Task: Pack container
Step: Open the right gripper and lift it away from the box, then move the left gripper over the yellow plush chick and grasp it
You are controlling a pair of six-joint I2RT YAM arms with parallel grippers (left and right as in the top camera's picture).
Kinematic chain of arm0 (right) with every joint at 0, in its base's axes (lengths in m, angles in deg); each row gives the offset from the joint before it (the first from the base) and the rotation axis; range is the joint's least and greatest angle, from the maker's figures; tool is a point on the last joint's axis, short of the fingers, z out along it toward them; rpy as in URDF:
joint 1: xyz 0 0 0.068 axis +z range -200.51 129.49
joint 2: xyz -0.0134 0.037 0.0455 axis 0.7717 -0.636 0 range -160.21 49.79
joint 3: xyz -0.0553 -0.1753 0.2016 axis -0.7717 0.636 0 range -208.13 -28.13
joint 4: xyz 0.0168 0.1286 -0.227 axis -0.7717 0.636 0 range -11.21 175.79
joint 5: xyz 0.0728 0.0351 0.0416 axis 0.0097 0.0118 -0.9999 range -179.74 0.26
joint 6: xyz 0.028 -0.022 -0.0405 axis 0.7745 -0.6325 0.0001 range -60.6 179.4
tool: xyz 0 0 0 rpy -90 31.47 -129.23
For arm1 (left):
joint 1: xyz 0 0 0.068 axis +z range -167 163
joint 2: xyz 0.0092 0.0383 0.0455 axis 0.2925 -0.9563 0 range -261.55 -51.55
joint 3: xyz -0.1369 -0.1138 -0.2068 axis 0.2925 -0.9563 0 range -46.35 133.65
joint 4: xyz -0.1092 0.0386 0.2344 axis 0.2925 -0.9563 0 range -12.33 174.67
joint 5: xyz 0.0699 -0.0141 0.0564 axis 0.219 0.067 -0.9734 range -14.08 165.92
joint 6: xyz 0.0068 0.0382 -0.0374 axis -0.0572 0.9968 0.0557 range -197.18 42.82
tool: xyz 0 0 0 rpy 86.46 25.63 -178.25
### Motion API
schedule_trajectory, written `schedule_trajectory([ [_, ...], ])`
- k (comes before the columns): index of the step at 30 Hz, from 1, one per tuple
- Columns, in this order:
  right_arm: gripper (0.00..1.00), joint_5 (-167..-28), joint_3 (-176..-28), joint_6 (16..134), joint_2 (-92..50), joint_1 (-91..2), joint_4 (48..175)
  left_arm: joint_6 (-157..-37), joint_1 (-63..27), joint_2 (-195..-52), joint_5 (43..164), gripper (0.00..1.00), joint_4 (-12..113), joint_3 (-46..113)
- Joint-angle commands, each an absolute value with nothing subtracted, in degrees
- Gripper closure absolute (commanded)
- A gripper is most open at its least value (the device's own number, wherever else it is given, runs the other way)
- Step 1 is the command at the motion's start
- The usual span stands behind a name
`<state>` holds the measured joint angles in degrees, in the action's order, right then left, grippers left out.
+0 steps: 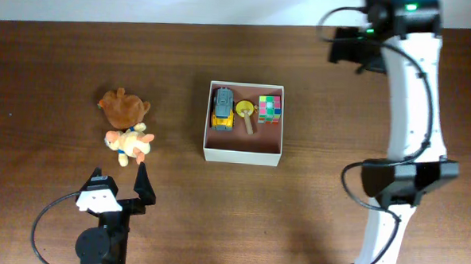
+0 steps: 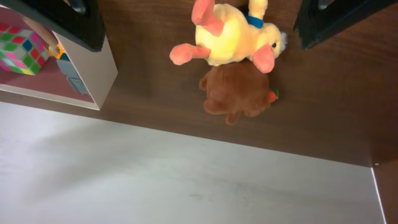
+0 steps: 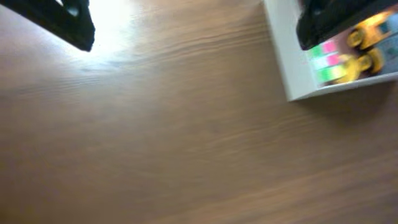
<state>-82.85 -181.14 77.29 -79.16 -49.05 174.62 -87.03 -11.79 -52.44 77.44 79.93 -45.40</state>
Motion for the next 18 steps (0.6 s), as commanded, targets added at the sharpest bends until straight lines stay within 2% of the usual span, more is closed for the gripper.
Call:
schedule_trajectory([
  [1, 0.01, -81.5, -179.9, 75.9, -78.9, -52.6, 175.3, -85.9, -11.7, -52.0, 77.7, 0.01, 80.0, -45.8],
  [13, 0.01, -81.6, -172.6, 76.0, -78.9, -55.8, 174.8, -85.9, -11.7, -52.0, 76.7, 0.01, 82.8, -45.8],
  [18, 0.01, -81.5, -172.5, 75.9, -78.9, -55.8, 174.8, -85.3, -11.7, -52.3, 86.9, 0.01, 89.1, -44.2],
])
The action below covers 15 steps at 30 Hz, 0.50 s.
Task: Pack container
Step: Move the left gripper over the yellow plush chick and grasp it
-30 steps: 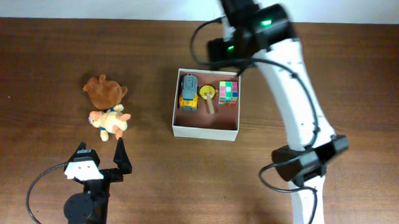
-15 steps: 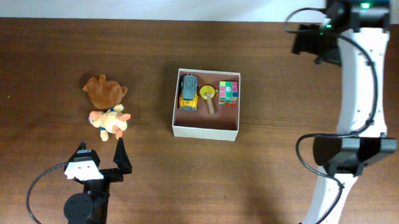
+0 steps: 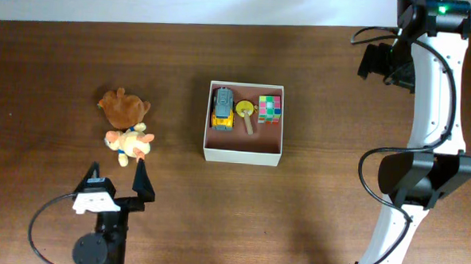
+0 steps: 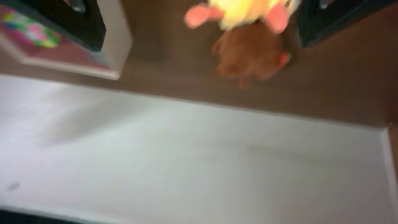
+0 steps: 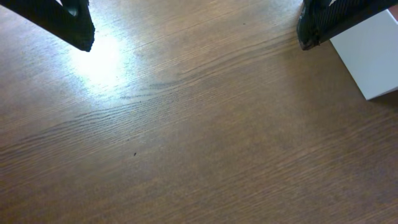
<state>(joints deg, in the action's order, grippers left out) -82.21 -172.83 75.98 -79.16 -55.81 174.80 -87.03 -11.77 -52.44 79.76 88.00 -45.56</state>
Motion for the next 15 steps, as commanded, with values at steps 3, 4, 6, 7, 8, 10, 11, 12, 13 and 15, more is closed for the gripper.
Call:
schedule_trajectory([
  [3, 0.01, -81.5, -172.5, 76.0, -78.9, -55.8, 174.8, -82.8, -11.7, -55.3, 87.6, 0.01, 80.5, -37.8],
  [4, 0.01, -81.5, -172.5, 76.0, -78.9, -55.8, 174.8, -81.6, -11.7, -57.2, 86.9, 0.01, 77.2, -34.7],
  [6, 0.01, -81.5, -172.5, 75.9, -78.9, -55.8, 174.8, -80.4, -11.7, -62.4, 84.8, 0.01, 72.0, -27.9],
  [7, 0.01, -81.5, -172.5, 75.9, -78.9, -55.8, 174.8, -79.9, -11.7, -66.0, 84.2, 0.01, 69.4, -23.7],
  [8, 0.01, -81.5, -172.5, 75.9, -78.9, -55.8, 174.8, -79.4, -11.7, -69.0, 83.9, 0.01, 67.5, -20.3],
  [10, 0.01, -81.5, -172.5, 75.9, -78.9, -55.8, 174.8, -78.0, -11.7, -78.9, 83.8, 0.01, 60.5, -9.2],
  [11, 0.01, -81.5, -172.5, 75.9, -78.9, -55.8, 174.8, -77.5, -11.7, -82.9, 83.9, 0.01, 57.2, -4.7],
  [12, 0.01, -81.5, -172.5, 76.0, -78.9, -55.8, 174.8, -77.5, -11.7, -87.0, 83.9, 0.01, 53.5, -0.1],
  [13, 0.01, -81.5, -172.5, 75.9, -78.9, -55.8, 174.8, -77.5, -11.7, -94.5, 84.6, 0.01, 45.6, 8.4],
  [15, 0.01, -81.5, -172.5, 76.0, -78.9, -55.8, 174.8, -77.5, -11.7, -100.9, 86.9, 0.01, 39.0, 15.4],
])
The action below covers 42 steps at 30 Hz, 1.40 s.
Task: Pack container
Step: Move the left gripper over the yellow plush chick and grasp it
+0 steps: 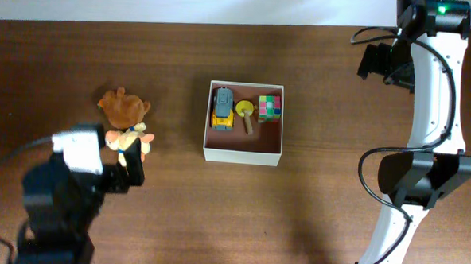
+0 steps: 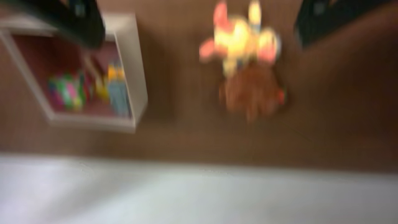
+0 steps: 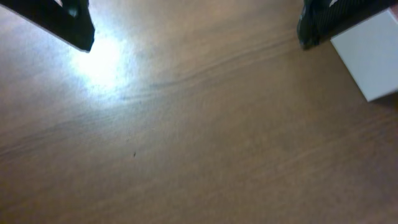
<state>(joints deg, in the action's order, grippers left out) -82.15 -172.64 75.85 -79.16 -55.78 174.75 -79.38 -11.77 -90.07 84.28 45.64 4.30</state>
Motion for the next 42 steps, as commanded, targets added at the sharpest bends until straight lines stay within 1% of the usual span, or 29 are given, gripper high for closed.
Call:
schedule_trajectory([
  [1, 0.01, -81.5, -172.5, 75.9, -78.9, -55.8, 174.8, -77.5, -11.7, -103.7, 88.3, 0.01, 36.6, 18.1],
  [5, 0.01, -81.5, -172.5, 75.9, -78.9, -55.8, 174.8, -77.6, -11.7, -111.6, 95.5, 0.01, 31.3, 22.8],
  [7, 0.01, -81.5, -172.5, 76.0, -78.9, -55.8, 174.8, -77.5, -11.7, -114.0, 99.3, 0.01, 31.4, 22.8],
  [9, 0.01, -81.5, -172.5, 75.9, -78.9, -55.8, 174.8, -77.5, -11.7, -116.8, 99.6, 0.01, 31.7, 22.8],
  [15, 0.01, -81.5, -172.5, 76.0, -78.9, -55.8, 174.8, -77.6, -11.7, -126.1, 92.6, 0.0, 30.4, 22.8],
  [17, 0.01, -81.5, -172.5, 75.9, -78.9, -55.8, 174.8, -77.5, -11.7, -130.8, 91.2, 0.04, 30.0, 22.8],
  [22, 0.01, -81.5, -172.5, 76.0, -78.9, -55.8, 174.8, -77.5, -12.1, -139.8, 91.0, 0.08, 30.7, 22.8],
  [24, 0.01, -81.5, -172.5, 75.9, -78.9, -55.8, 174.8, -77.5, -12.8, -143.1, 90.5, 0.11, 32.4, 22.8],
  [25, 0.01, -81.5, -172.5, 76.0, -78.9, -55.8, 174.8, -77.6, -13.2, -144.0, 89.7, 0.16, 33.1, 22.8],
  [33, 0.01, -81.5, -172.5, 75.9, -78.9, -55.8, 174.8, -78.0, -16.6, -145.4, 78.8, 0.16, 37.6, 22.8],
  [36, 0.01, -81.5, -172.5, 75.9, -78.9, -55.8, 174.8, -79.0, -18.1, -145.4, 73.7, 0.16, 37.6, 22.8],
  [39, 0.01, -81.5, -172.5, 75.9, -78.9, -55.8, 174.8, -79.3, -19.5, -145.5, 71.4, 0.16, 37.5, 22.8],
  [42, 0.01, -81.5, -172.5, 76.0, -78.9, -55.8, 174.8, -79.3, -20.3, -145.9, 70.3, 0.21, 37.5, 22.8],
])
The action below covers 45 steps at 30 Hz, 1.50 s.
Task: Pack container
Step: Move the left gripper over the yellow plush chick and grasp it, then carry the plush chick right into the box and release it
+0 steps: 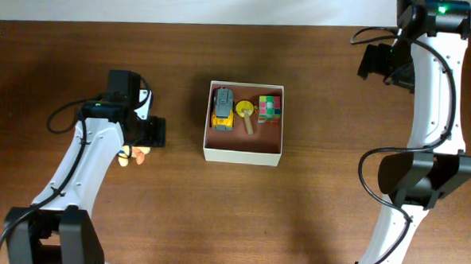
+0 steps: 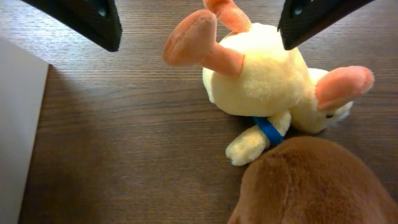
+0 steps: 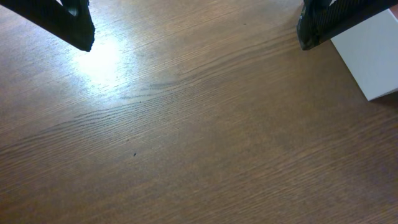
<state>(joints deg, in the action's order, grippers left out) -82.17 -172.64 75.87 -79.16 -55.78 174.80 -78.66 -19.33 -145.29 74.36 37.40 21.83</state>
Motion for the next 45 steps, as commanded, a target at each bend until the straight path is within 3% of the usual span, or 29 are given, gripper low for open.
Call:
schedule_trajectory([
  [1, 0.01, -81.5, -172.5, 75.9, -78.9, -55.8, 174.8, -79.3, -20.6, -146.2, 69.4, 0.24, 37.5, 22.8],
  [14, 0.01, -81.5, -172.5, 76.0, -78.9, -55.8, 174.8, -79.3, -21.5, -149.3, 67.0, 0.3, 38.0, 22.8],
  [20, 0.01, -81.5, -172.5, 75.9, -78.9, -55.8, 174.8, -79.3, -21.5, -149.4, 67.0, 0.51, 38.9, 22.8],
  [28, 0.01, -81.5, -172.5, 75.9, -78.9, -55.8, 174.8, -79.3, -21.5, -149.4, 67.1, 0.64, 38.9, 22.7],
  [37, 0.01, -81.5, -172.5, 75.9, -78.9, -55.8, 174.8, -81.0, -21.5, -149.4, 67.1, 0.98, 38.8, 22.7],
  [45, 0.01, -81.5, -172.5, 76.0, -78.9, -55.8, 174.8, -81.8, -21.5, -149.3, 67.2, 0.98, 36.8, 24.0],
])
